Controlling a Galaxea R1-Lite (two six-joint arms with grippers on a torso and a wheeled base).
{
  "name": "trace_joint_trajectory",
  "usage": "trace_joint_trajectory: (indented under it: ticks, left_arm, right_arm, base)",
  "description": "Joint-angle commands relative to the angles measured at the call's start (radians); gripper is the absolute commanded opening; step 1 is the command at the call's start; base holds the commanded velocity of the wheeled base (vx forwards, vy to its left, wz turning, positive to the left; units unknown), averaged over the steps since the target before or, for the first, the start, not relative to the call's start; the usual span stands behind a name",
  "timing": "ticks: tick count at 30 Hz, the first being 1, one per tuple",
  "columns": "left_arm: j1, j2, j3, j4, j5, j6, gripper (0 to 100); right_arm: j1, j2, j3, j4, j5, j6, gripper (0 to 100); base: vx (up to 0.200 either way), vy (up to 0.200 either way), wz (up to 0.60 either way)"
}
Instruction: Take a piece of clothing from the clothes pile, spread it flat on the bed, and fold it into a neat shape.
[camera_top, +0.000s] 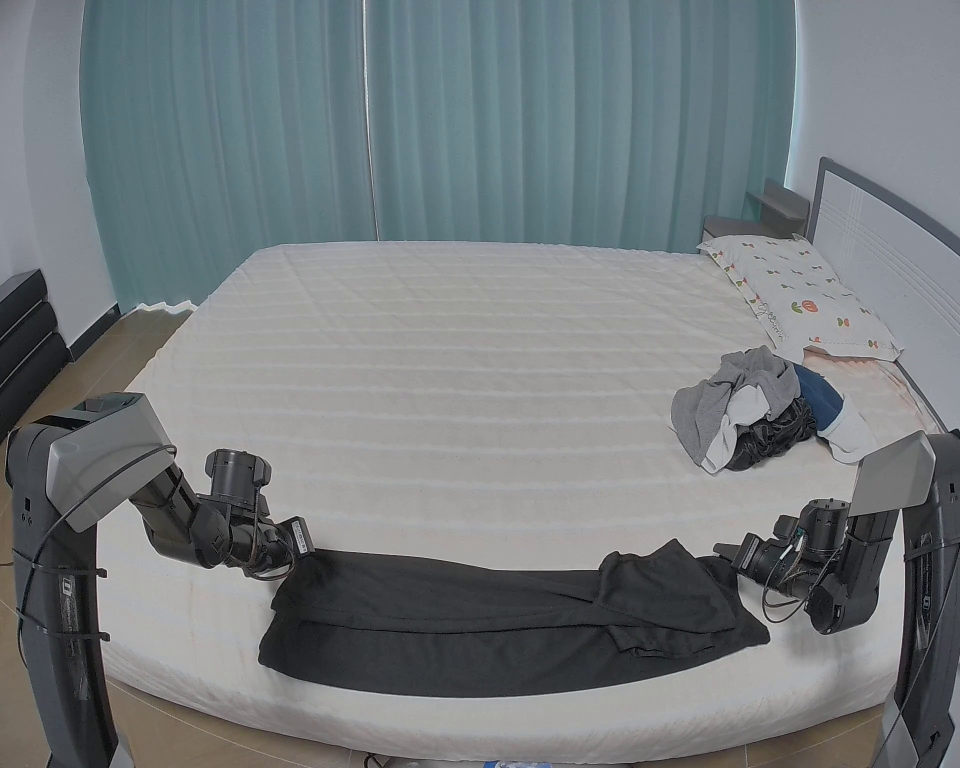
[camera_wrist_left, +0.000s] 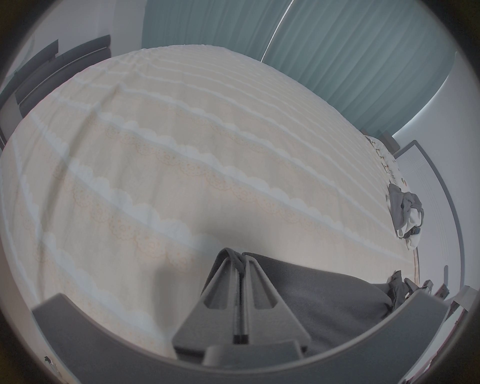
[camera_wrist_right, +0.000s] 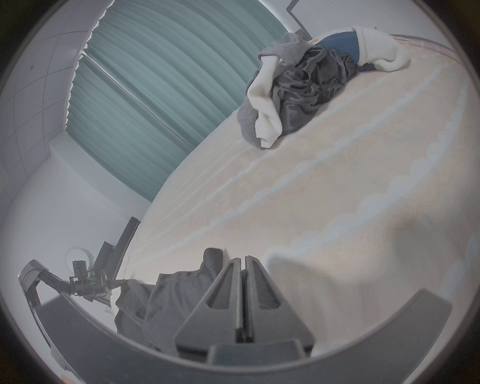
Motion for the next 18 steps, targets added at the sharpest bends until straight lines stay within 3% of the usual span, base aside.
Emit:
trace_joint_trajectory:
  ticks: [1, 18]
  left_arm:
    - [0.006, 0.000, -0.001, -0.008, 0.004, -0.003, 0]
    - [0.032, -0.008, -0.016, -0.022, 0.006, -0.049, 0]
  right_arm:
    - [-0.008, 0.002, -0.039, -0.003, -0.034, 0.002, 0]
    - [-0.012, 0.002, -0.113, -0.013, -0.072, 0.089, 0]
  base:
    - [0.000, 0.000, 0.00]
    - [0.000, 0.000, 0.00]
